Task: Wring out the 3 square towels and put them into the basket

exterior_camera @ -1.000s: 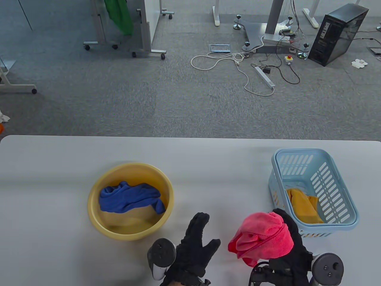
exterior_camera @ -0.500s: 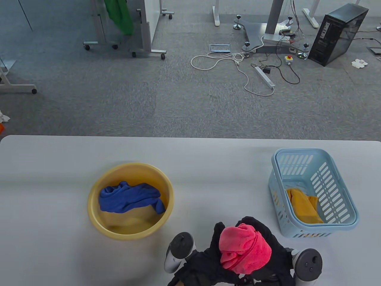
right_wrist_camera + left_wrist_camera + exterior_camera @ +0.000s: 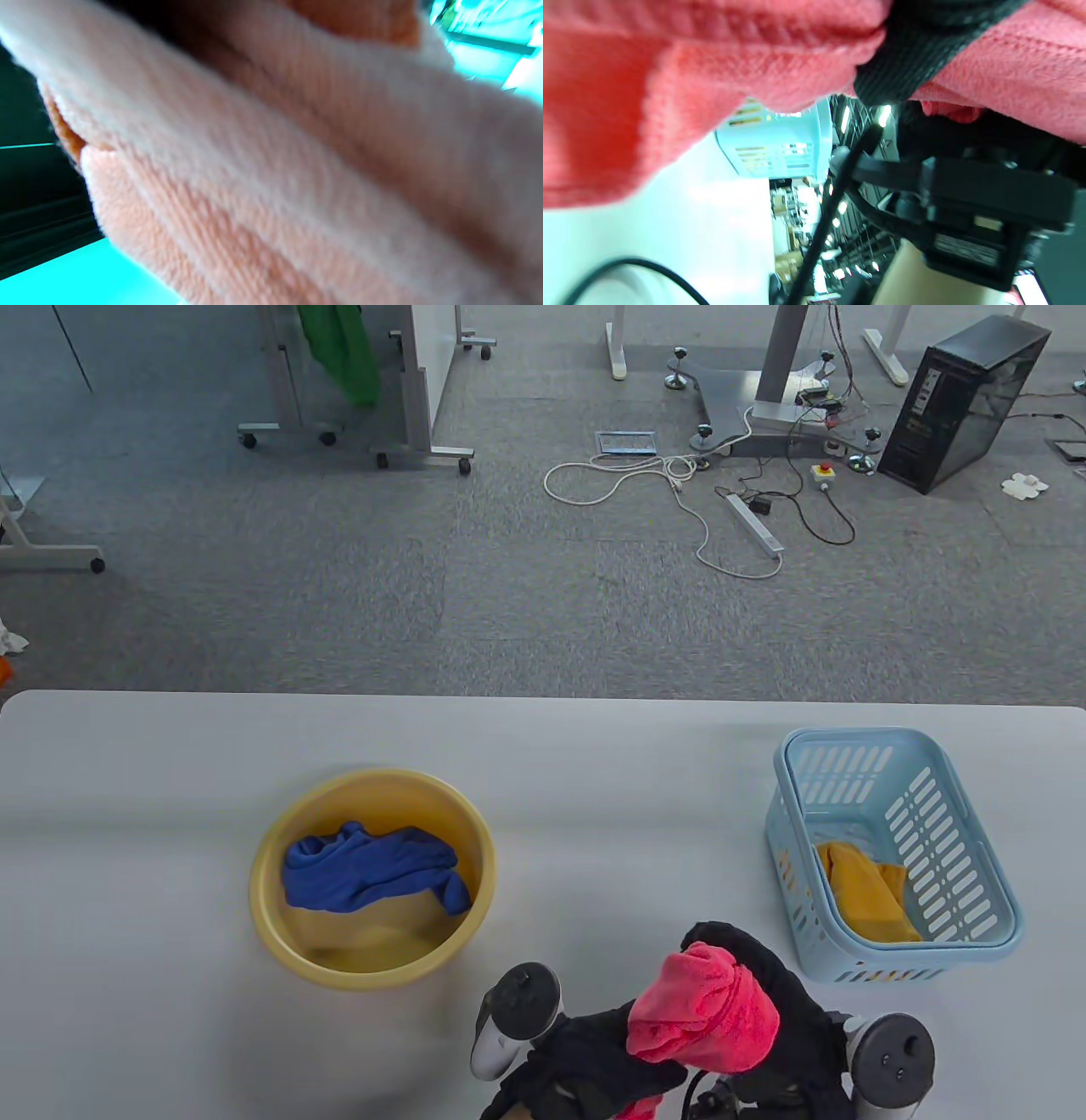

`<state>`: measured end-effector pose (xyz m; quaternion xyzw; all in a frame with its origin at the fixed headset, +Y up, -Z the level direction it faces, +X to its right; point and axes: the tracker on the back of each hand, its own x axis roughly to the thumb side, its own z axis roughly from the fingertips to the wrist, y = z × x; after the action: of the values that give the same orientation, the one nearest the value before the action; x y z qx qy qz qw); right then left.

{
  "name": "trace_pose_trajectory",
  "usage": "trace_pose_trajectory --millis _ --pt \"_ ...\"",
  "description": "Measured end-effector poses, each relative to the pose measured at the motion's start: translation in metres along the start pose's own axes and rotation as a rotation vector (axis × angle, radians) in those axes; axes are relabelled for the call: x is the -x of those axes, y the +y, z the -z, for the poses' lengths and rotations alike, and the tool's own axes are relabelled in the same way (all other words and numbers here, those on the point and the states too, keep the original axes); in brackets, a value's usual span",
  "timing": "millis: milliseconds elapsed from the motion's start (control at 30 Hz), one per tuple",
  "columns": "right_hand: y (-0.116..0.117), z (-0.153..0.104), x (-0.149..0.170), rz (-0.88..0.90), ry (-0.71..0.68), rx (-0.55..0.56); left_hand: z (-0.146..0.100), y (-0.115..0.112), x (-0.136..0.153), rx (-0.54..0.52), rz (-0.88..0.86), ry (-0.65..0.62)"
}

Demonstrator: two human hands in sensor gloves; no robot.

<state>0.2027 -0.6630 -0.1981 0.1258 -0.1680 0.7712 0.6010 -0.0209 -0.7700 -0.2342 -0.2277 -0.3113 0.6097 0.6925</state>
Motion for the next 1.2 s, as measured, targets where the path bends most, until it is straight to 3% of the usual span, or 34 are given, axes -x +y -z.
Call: trace_pose_trajectory --millis 233,333,500,900,1033,1200 --pt "-0.011 0.000 0.004 -0.004 0.061 0.034 -0.004 0.007 -0.003 -0.097 0.003 -0.011" --pt "-0.016 -0.002 0.011 -0.006 0.156 0.101 -0.007 0.014 -0.005 -0.160 0.012 -0.028" --pt "-0.015 0.000 0.024 0.092 0.248 0.086 -0.010 0.022 -0.011 -0.220 -0.056 -0.080" --pt "0.014 -0.001 0.043 0.138 0.351 -0.057 -0.017 0.033 -0.011 -0.316 -0.338 -0.181" --pt "0.023 0.000 0.048 0.181 0.375 -0.179 -0.018 0.035 -0.013 -0.336 -0.422 -0.203" --pt "0.023 0.002 0.049 0.145 0.366 -0.204 -0.023 0.040 -0.016 -0.371 -0.308 -0.177"
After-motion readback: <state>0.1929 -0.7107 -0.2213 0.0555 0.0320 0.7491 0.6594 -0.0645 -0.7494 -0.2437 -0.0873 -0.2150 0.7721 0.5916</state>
